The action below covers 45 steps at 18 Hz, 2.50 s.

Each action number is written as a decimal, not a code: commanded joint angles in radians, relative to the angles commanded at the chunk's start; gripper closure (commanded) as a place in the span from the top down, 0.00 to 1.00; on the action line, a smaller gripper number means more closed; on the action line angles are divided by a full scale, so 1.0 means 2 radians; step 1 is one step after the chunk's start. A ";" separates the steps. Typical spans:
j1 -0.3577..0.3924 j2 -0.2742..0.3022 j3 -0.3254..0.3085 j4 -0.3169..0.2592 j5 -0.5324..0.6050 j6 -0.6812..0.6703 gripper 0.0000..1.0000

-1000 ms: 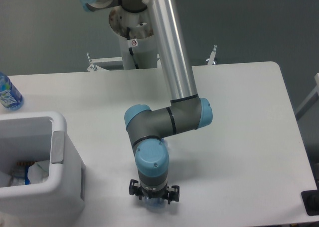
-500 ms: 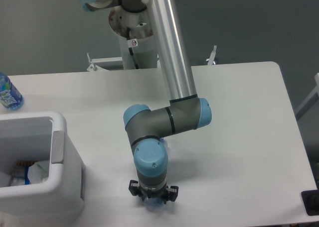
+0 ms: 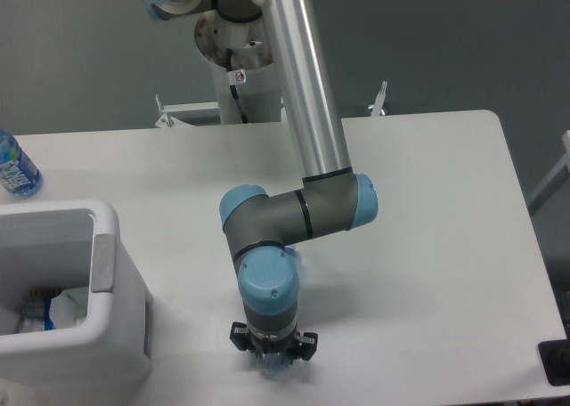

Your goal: Place the trash in the trash can

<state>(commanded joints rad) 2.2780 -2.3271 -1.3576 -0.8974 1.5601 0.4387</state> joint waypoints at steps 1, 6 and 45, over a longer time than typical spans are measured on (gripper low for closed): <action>0.000 0.001 0.001 0.000 0.000 0.001 0.55; 0.000 0.002 0.005 0.001 -0.001 0.001 0.55; -0.130 0.157 0.117 0.129 -0.133 -0.281 0.55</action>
<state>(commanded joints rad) 2.0189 -2.0126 -1.1228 -0.6397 1.2932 -0.1227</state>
